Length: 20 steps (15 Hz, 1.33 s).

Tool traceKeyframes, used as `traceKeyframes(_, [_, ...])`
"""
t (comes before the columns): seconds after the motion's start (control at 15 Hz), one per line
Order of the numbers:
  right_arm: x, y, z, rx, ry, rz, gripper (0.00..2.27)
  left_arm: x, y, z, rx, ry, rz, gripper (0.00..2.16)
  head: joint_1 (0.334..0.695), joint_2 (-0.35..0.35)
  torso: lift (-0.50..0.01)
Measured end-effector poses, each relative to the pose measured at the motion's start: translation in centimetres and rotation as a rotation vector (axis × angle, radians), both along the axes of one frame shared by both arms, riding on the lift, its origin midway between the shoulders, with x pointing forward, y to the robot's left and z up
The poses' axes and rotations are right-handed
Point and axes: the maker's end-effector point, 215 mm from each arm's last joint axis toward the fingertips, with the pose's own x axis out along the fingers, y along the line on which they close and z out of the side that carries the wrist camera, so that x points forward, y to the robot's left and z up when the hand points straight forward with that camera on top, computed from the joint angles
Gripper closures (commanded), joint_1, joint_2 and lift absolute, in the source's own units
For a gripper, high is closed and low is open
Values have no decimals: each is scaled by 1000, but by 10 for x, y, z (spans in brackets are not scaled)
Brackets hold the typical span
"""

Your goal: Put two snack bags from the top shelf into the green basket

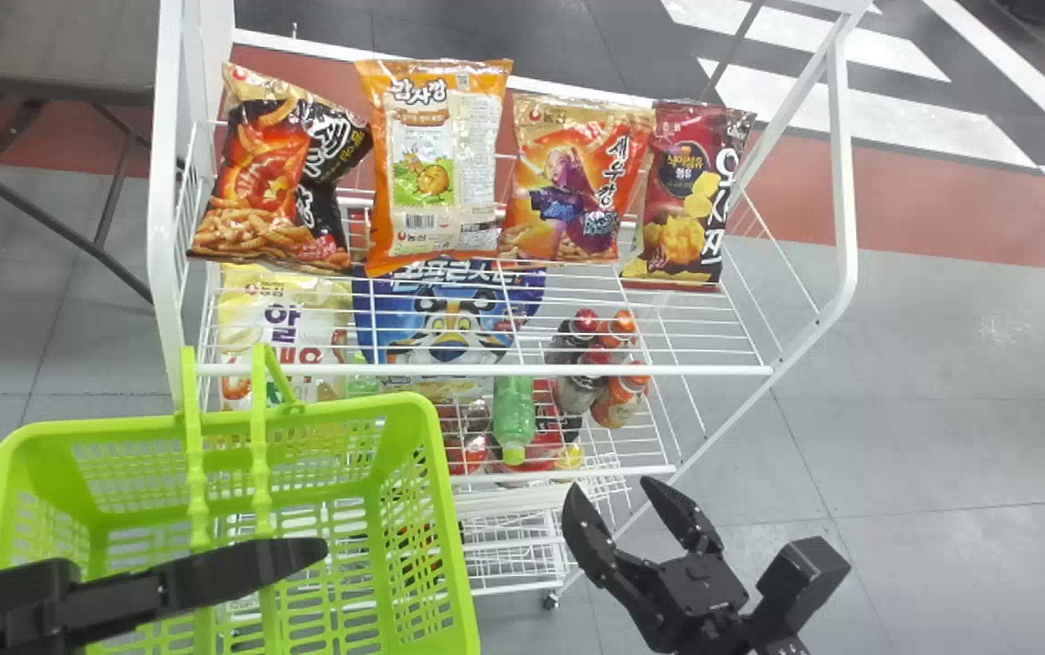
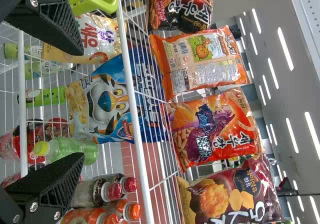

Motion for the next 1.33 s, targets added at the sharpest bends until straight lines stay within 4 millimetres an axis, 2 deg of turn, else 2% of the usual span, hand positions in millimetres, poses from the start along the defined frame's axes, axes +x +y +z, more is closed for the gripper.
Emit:
traceKeyframes(0.27, [9, 14, 10, 11, -26, 18, 83, 0, 0, 0, -5, 2, -1, 2148, 695, -350, -1])
traceKeyframes(0.4, [24, 31, 22, 23, -57, 34, 83, 0, 0, 0, -7, 3, -1, 2148, 695, -350, -1])
traceKeyframes(0.53, [48, 48, 34, 31, -81, 39, 83, -1, -1, 1, -13, 3, -4, 2148, 695, -346, -1])
traceKeyframes(0.73, [83, 86, 43, 21, -72, 74, 83, -3, -2, 1, -16, 6, -8, 2148, 695, -285, -1])
traceKeyframes(1.13, [149, 182, 58, -6, -94, 142, 80, -7, 1, -3, -4, 14, -12, 2148, 695, -122, -1])
traceKeyframes(1.2, [161, 196, 61, -16, -102, 147, 76, -7, 1, -4, 0, 14, -16, 2148, 695, -83, -1])
traceKeyframes(1.33, [185, 220, 68, -41, -116, 161, 73, -9, 2, -4, 3, 14, -25, 2148, 695, -50, -1])
